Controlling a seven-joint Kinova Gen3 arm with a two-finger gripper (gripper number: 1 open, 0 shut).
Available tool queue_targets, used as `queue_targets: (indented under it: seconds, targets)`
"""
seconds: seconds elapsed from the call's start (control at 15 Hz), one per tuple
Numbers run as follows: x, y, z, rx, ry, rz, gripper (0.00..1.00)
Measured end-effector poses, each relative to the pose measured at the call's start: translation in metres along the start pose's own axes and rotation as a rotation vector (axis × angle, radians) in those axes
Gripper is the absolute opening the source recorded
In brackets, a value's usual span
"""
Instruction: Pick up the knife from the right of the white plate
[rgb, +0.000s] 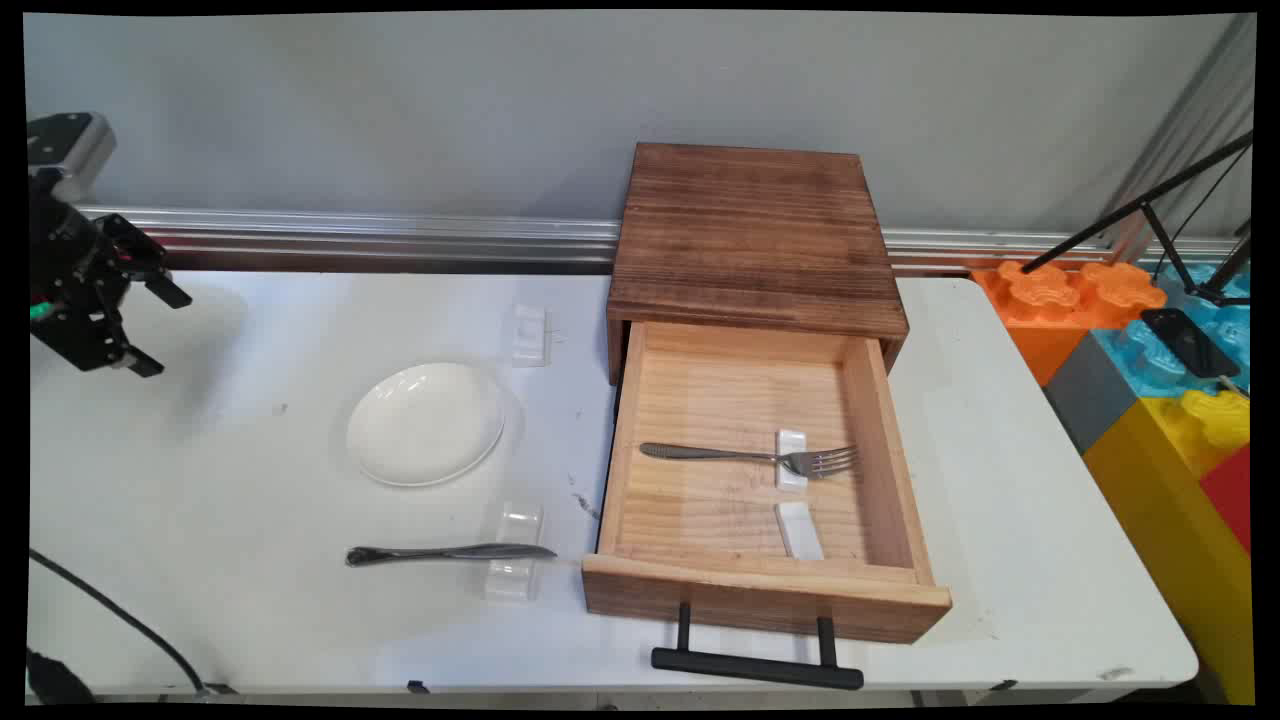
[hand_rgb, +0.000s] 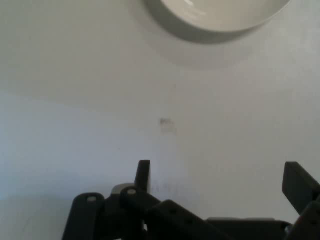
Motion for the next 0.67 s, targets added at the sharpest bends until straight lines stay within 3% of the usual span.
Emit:
queue_targets:
  seconds: [0.27,0.67]
  targets:
    - [0.009,0.012,0.009,-0.029,0.06,-0.011,1.0]
    - [0.03,0.051,0.031,-0.089,0.132,0.001,1.0]
